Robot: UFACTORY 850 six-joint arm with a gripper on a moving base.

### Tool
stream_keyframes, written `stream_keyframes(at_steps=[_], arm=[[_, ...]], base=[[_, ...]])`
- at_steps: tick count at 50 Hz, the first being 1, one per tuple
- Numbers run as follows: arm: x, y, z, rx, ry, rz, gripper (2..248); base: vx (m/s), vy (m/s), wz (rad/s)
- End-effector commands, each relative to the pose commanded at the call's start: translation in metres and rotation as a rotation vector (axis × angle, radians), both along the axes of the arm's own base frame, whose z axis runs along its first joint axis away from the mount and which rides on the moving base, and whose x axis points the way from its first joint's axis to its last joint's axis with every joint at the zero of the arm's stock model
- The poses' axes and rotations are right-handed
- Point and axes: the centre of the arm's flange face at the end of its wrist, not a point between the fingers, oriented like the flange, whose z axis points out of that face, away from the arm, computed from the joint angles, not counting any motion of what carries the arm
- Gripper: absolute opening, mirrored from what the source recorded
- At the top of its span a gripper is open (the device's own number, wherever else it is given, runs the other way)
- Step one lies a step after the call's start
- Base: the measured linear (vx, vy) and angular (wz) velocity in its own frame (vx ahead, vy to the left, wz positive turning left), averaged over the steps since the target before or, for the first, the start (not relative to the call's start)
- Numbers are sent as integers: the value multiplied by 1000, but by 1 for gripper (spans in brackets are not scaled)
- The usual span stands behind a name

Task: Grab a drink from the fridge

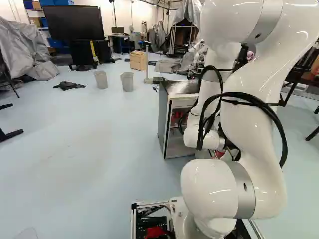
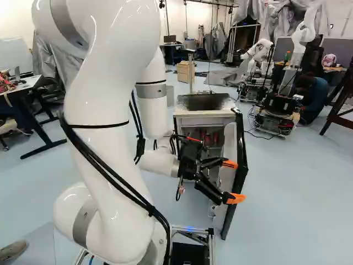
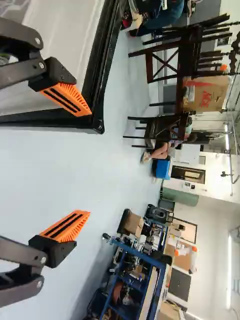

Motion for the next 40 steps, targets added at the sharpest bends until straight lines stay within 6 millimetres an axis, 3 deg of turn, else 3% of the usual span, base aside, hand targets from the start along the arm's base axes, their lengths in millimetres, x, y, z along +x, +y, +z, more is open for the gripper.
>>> stream_keyframes(at_steps=[40], arm=[[38,-67,-1,-31,-95,-178,247]], base=[[0,0,0]])
